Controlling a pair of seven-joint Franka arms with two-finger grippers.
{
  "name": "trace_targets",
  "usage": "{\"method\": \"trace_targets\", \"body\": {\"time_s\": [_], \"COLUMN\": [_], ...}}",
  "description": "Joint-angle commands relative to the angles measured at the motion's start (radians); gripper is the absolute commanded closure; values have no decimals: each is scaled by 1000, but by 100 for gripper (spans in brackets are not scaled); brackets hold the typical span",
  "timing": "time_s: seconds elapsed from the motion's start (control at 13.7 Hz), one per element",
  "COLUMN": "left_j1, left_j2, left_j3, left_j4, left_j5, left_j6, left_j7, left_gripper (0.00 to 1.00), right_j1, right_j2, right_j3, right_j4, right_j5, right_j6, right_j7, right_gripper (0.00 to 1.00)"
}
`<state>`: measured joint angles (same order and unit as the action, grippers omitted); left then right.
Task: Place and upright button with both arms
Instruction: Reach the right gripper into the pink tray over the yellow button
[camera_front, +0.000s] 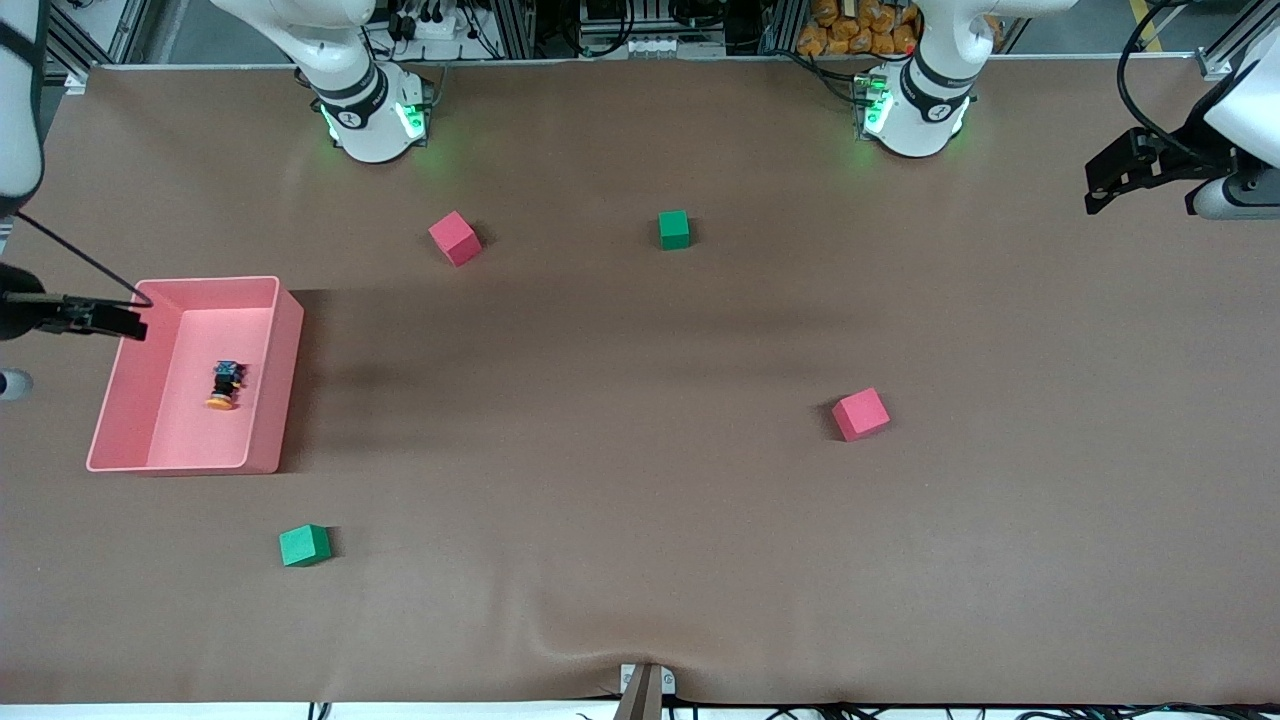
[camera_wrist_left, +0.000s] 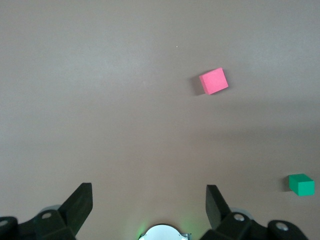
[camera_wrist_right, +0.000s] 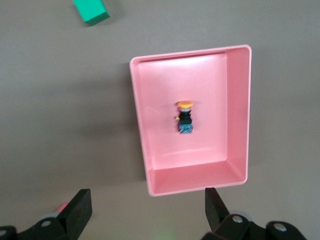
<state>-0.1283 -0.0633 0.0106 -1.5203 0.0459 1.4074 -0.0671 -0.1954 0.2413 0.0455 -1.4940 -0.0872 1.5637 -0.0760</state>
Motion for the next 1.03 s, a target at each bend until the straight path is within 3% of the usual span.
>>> {"method": "trace_targets", "body": {"time_s": [0.0, 0.44, 0.95], "left_j1": [6, -2, -4], "left_j2": [-4, 11, 20], "left_j3": [-3, -6, -8], "left_j4": [3, 0, 0], "left_j5": [3, 6, 12], "left_j6": [-24, -21, -22], "left_j7": [12, 10, 9], "left_gripper": [0, 0, 0], "right_j1": [-51, -107, -179], "right_j2": [-4, -8, 3], "right_j3": [14, 16, 16], "right_j4": [-98, -328, -618], "right_j5": [-19, -16, -12], "right_j6": [97, 304, 718], "right_j7": [-42, -82, -183], "right_gripper": [0, 0, 0]}}
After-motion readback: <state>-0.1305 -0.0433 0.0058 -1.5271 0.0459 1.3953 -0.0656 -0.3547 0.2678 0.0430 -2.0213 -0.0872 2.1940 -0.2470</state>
